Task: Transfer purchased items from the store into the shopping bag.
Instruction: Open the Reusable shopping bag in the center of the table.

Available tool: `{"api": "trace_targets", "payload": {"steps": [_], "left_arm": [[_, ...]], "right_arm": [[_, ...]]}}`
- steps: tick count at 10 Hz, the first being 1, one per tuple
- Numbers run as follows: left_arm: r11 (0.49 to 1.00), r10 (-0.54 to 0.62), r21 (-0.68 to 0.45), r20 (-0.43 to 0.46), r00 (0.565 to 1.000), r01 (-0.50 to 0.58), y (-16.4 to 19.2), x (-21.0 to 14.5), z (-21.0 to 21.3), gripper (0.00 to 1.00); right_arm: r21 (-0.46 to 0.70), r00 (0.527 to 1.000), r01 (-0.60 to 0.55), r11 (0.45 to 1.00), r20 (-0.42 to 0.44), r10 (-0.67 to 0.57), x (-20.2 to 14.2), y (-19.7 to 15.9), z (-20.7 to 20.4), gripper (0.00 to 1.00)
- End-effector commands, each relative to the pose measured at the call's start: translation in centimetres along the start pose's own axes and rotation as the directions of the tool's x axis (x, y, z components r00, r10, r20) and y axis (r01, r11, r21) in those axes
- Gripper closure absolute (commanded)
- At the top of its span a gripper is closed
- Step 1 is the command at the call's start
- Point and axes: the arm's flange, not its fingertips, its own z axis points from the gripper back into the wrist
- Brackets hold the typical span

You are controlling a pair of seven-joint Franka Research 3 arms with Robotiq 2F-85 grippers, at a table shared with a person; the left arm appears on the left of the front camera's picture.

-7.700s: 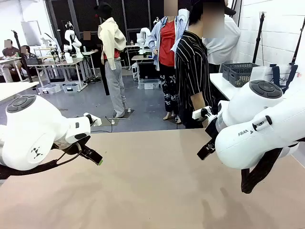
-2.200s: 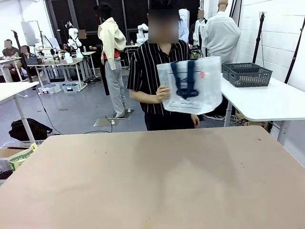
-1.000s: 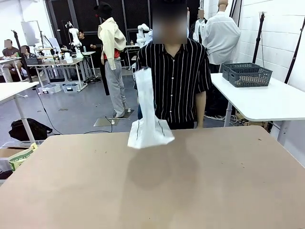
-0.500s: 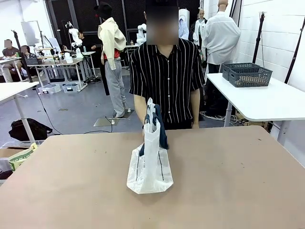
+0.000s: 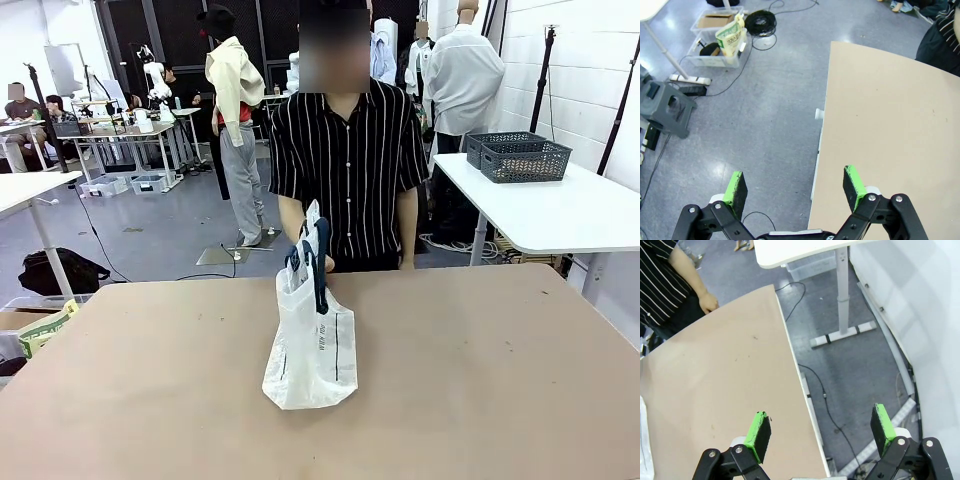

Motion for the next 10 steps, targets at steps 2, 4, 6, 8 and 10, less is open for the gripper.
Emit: {"api": "trace_targets", "payload": {"steps": [2, 4, 6, 8, 10], "left_arm": [[1.000, 0.009, 0.008, 0.001, 1.000, -0.009, 0.1, 0.0, 0.1, 0.00], [1.000, 0.000, 0.000, 0.000, 1.000, 0.000, 0.0, 0.0, 0.0, 0.00], [0.958, -0.282, -0.033, 0.072, 0.957, 0.285, -8.7, 7.0, 0.9, 0.00], [0.886, -0.444, -0.087, 0.123, 0.888, 0.455, -18.4, 13.0, 2.1, 0.00], [0.784, -0.561, -0.220, 0.147, 0.814, 0.580, -27.2, 16.5, 2.1, 0.00]], "right_arm": [[0.000, 1.000, 0.019, 1.000, -0.003, -0.019, -0.2, 0.1, -0.2, 0.00], [0.000, 1.000, 0.000, 1.000, 0.000, 0.000, 0.0, 0.0, 0.0, 0.00], [0.155, 0.980, -0.183, 0.971, 0.103, 0.168, 3.9, 8.8, 5.7, 0.00], [0.319, 0.953, -0.298, 0.900, 0.162, 0.258, 7.3, 16.7, 11.7, 0.00], [0.461, 0.928, -0.363, 0.809, 0.106, 0.356, 8.4, 23.7, 15.5, 0.00]]}}
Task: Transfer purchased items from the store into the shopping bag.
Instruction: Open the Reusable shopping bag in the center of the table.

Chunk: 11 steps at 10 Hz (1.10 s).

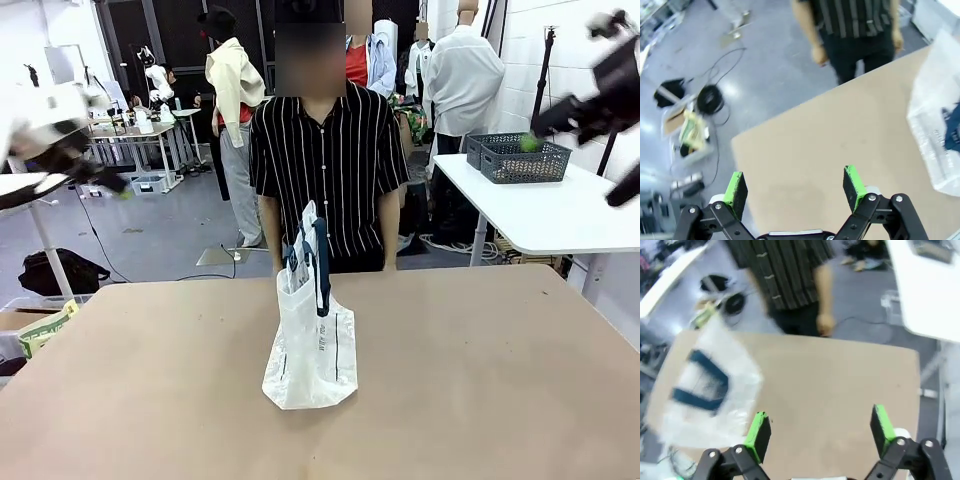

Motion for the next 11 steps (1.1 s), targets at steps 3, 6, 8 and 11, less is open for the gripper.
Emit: {"api": "trace_targets", "payload": {"steps": [3, 6, 8, 11], "left_arm": [[0.905, -0.130, -0.400, 0.061, 0.990, 0.144, -5.7, 7.0, -5.8, 0.00], [0.949, -0.119, -0.287, 0.055, 0.991, 0.130, -8.8, 6.9, -5.2, 0.00], [0.938, -0.124, -0.321, 0.039, 0.992, 0.130, -9.4, 7.4, -6.3, 0.00], [0.906, -0.077, -0.406, 0.118, 0.990, 0.119, -12.7, 13.0, -9.2, 0.00]], "right_arm": [[0.234, 0.978, -0.070, 0.970, -0.177, 0.113, 1.8, 7.5, -5.0, 0.00], [0.223, 0.986, -0.049, 0.974, -0.143, 0.082, 1.2, 8.5, -3.4, 0.00], [0.203, 0.980, -0.052, 0.978, -0.178, 0.089, 1.1, 9.0, -5.1, 0.00], [0.243, 0.943, 0.004, 0.970, -0.323, 0.077, 4.3, 17.3, -9.1, 0.00]]}}
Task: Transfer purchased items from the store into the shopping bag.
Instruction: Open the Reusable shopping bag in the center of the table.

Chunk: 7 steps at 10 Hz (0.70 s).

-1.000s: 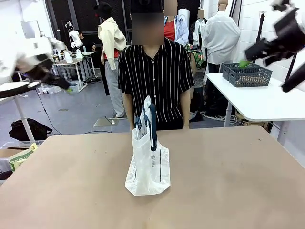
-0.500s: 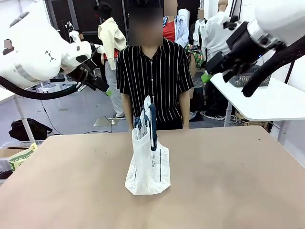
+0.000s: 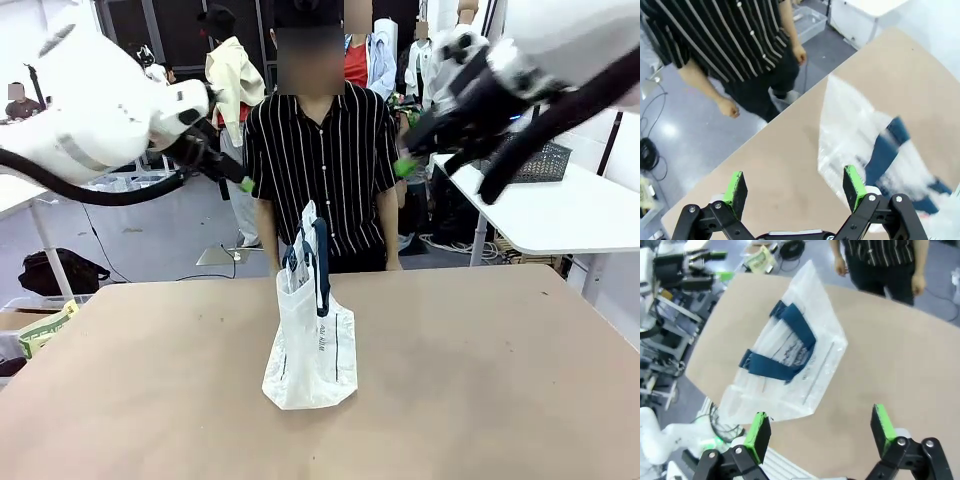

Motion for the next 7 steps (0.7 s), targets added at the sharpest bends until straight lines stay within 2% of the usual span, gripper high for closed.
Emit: {"api": "trace_targets", "payload": {"steps": [1, 2, 3, 5, 7], "left_arm": [[0.996, -0.022, -0.084, 0.004, 1.000, 0.022, 0.3, 4.0, -3.7, 0.00], [0.992, -0.029, -0.128, -0.026, 0.999, 0.025, -0.4, 4.9, -5.0, 0.00], [0.989, -0.049, -0.143, -0.087, 0.995, 0.036, -1.3, 5.8, -6.6, 0.00], [0.985, -0.062, -0.169, -0.132, 0.989, 0.039, -1.4, 6.7, -8.6, 0.00], [0.974, -0.099, -0.220, -0.158, 0.982, 0.063, -2.2, 7.4, -10.0, 0.00]], "right_arm": [[0.017, 0.993, 0.000, 1.000, -0.116, 0.002, 5.1, 4.2, -4.5, 0.00], [0.027, 0.982, 0.056, 0.998, -0.181, -0.050, 6.2, 6.0, -7.0, 0.00], [-0.022, 0.974, 0.042, 0.999, -0.224, -0.045, 6.4, 7.8, -9.6, 0.00], [-0.076, 0.965, 0.016, 0.997, -0.258, -0.035, 5.7, 8.9, -12.1, 0.00], [-0.061, 0.954, 0.037, 0.997, -0.294, -0.053, 4.9, 8.5, -14.2, 0.00]]}}
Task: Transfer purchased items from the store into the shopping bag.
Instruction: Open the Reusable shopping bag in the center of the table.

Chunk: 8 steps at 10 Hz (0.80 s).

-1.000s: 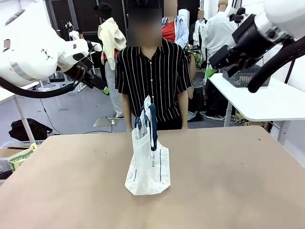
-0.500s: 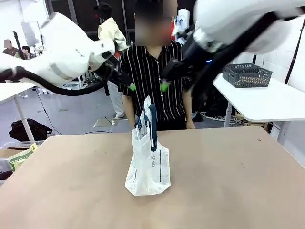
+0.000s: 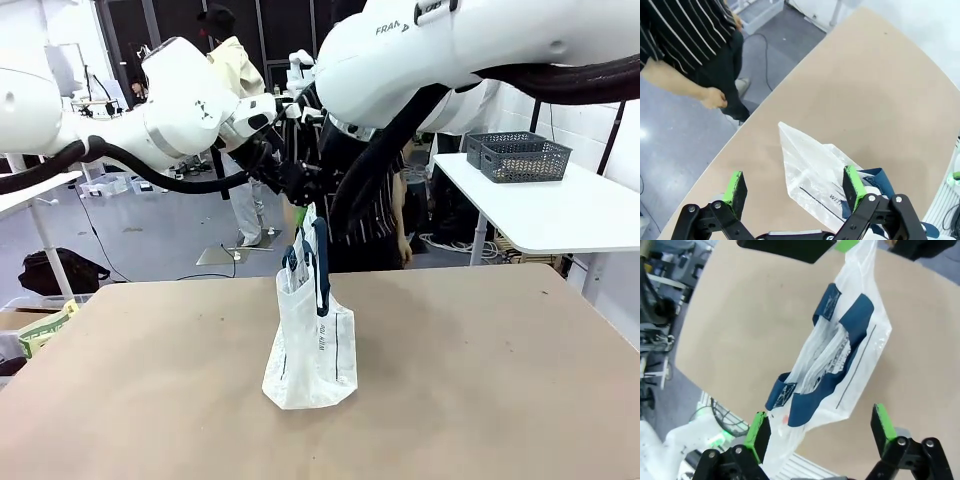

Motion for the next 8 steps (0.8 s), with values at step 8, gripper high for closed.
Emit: {"api": "trace_targets", "payload": {"steps": [8], "left_arm": [[0.997, 0.028, -0.069, -0.167, 0.986, -0.040, 1.5, 1.6, -3.9, 0.00]], "right_arm": [[-0.055, 0.997, 0.004, 0.999, -0.071, -0.008, -0.6, -0.3, -4.3, 0.00]]}}
